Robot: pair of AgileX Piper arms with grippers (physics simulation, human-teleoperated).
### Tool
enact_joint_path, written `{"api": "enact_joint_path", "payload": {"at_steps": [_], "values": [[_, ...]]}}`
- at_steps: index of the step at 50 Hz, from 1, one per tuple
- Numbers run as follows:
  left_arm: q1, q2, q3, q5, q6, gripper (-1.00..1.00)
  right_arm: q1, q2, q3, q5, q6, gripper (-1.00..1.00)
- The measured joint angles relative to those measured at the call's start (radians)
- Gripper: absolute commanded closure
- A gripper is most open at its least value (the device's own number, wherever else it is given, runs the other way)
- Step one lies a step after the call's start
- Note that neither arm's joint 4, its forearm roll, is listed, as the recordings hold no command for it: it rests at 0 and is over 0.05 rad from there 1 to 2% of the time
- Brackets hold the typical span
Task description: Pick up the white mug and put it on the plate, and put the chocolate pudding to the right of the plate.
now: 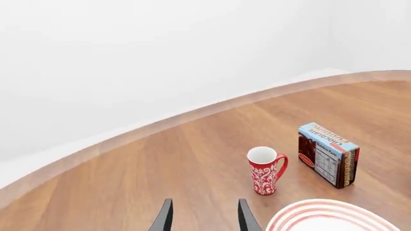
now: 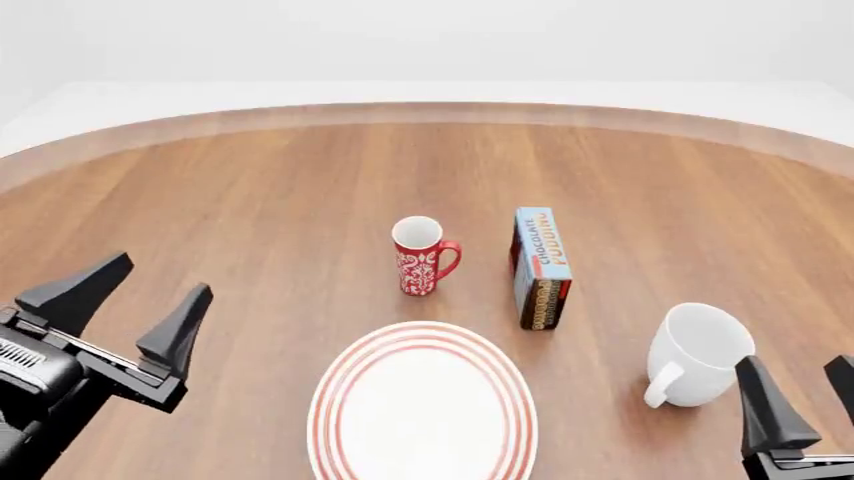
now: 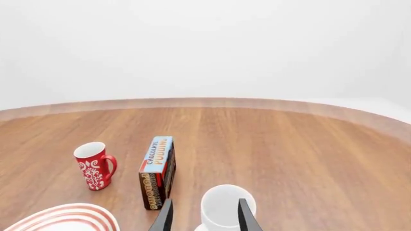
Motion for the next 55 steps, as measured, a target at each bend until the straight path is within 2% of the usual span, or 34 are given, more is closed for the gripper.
{"api": "enact_joint_path", "payload": {"at_steps": [16,33,55], "values": [[-0.097,0.118,-0.051,-0.063,0.025,-1.00,-0.001,0.000,0.000,0.000,0.001,-1.00],[-0.198,0.273,-0.107,-0.141,0.020,-1.00,-0.004,0.000,0.000,0.001,0.002,-1.00],[-0.333,0.452,-0.217,-0.179,0.016,-1.00,-0.003,0.000,0.000,0.000,0.000,-1.00]]}}
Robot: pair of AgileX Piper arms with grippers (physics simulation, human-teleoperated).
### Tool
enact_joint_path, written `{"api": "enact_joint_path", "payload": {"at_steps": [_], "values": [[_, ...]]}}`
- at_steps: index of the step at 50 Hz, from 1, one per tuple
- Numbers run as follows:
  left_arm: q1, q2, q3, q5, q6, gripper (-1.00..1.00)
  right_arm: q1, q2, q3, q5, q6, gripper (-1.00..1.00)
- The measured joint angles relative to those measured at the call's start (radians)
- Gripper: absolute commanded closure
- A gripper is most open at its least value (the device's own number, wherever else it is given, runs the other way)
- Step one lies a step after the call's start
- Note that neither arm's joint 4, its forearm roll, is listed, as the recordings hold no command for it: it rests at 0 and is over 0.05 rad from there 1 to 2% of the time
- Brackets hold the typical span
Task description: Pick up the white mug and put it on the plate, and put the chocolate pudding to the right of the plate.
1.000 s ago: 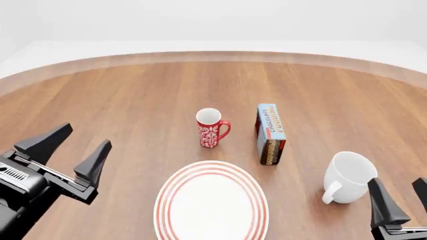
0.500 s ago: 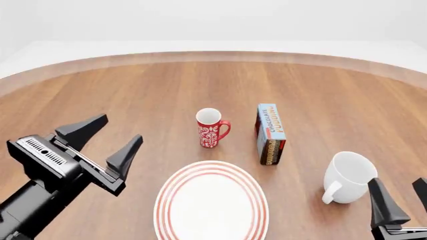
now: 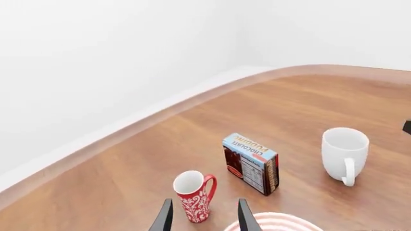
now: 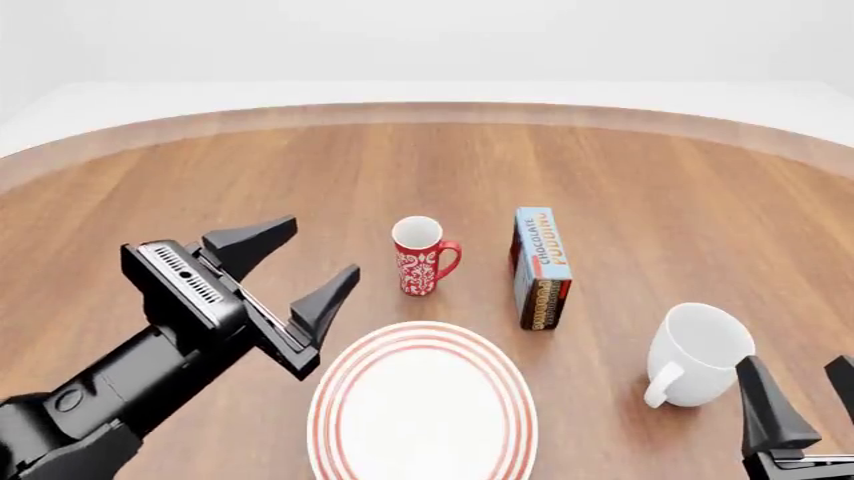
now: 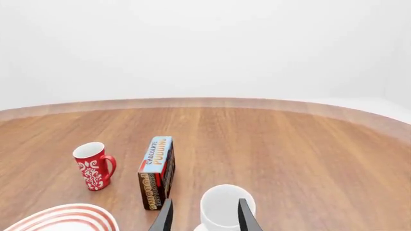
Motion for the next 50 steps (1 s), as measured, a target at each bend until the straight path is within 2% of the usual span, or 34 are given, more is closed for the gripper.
{"api": "enact_joint_path", "payload": {"at_steps": [50], "values": [[-0.233,0.303,-0.213,0.029,-0.034,-1.00,0.002,0.000,0.001,-0.002,-0.003,-1.00]]}}
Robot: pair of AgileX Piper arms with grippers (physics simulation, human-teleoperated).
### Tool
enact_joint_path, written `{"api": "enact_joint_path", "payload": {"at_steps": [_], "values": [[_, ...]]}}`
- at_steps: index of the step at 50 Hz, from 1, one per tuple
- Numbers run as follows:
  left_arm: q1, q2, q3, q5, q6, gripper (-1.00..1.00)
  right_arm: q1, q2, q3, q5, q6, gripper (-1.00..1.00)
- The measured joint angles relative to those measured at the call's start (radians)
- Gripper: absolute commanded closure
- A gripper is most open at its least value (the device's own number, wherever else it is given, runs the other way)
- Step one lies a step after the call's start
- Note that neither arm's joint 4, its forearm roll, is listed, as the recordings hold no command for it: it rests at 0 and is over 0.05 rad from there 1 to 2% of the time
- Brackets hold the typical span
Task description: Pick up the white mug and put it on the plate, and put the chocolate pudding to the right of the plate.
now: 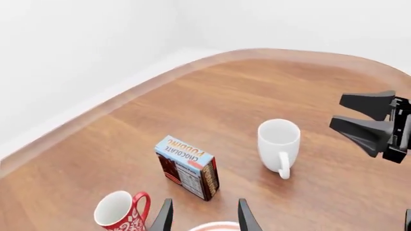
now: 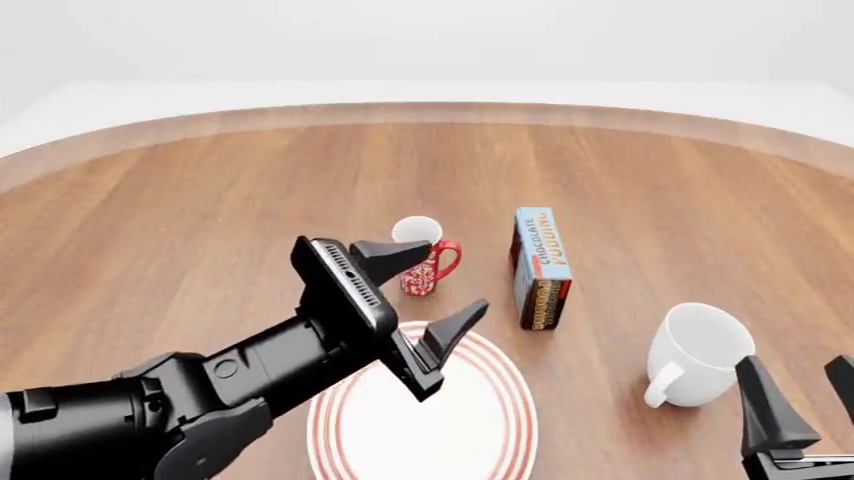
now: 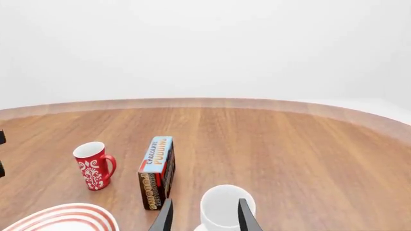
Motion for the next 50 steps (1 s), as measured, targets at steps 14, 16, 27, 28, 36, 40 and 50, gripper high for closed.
{"api": "enact_joint_path", "payload": {"at_steps": [14,16,27,28,36,40,50], "values": [[-0.043,0.076,-0.057,0.019,-0.008,-1.00,0.000,0.000,0.001,0.000,0.001,-1.00],[-0.048,0.084,-0.064,0.022,-0.010,-1.00,-0.001,0.000,0.001,0.000,0.001,-1.00],[-0.075,0.120,-0.099,0.041,-0.011,-1.00,-0.001,0.000,0.001,0.000,0.002,-1.00],[-0.078,0.123,-0.102,0.043,-0.011,-1.00,-0.001,0.000,0.001,0.000,0.002,-1.00],[-0.102,0.145,-0.126,0.059,-0.010,-1.00,0.000,0.000,0.001,-0.001,0.002,-1.00],[-0.115,0.158,-0.138,0.067,-0.010,-1.00,0.000,0.000,0.001,-0.001,0.002,-1.00],[-0.141,0.188,-0.170,0.089,-0.012,-1.00,0.002,0.000,0.000,-0.001,0.002,-1.00]]}}
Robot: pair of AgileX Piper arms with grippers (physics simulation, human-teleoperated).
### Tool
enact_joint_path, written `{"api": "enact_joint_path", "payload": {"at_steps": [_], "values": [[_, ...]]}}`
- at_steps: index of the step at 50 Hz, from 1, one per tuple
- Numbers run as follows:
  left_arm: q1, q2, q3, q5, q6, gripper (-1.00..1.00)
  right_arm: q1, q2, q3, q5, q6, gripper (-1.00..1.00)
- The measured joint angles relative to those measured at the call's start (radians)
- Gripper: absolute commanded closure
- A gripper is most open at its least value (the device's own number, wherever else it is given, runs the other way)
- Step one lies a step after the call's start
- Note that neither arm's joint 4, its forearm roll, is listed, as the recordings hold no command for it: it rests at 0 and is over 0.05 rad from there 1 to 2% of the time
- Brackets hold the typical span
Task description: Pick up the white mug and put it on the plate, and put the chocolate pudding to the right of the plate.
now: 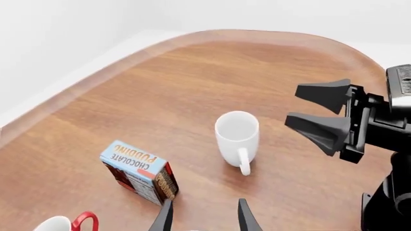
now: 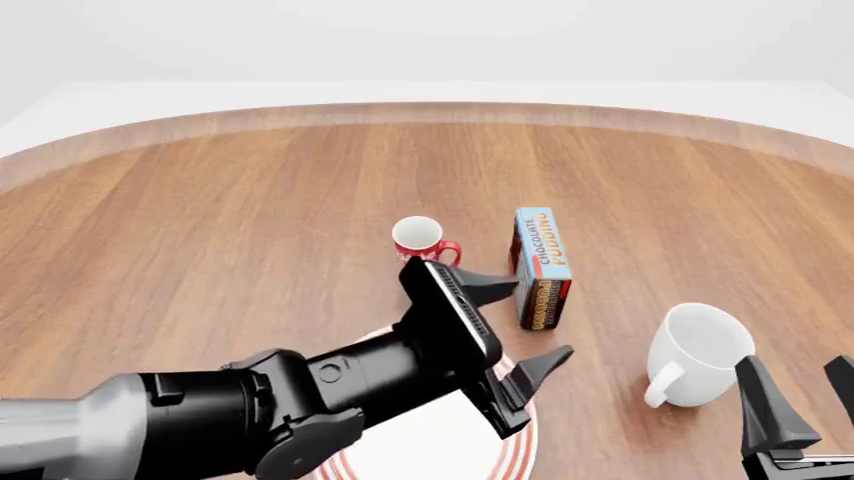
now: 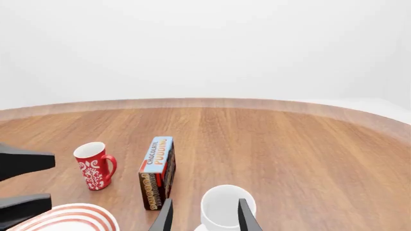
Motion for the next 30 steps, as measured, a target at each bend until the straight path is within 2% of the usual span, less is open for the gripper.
{"api": "enact_joint_path", "payload": {"at_steps": [30], "values": [[-0.054,0.088,-0.079,0.052,-0.023,-1.00,0.002,0.000,0.000,-0.001,0.000,-1.00]]}}
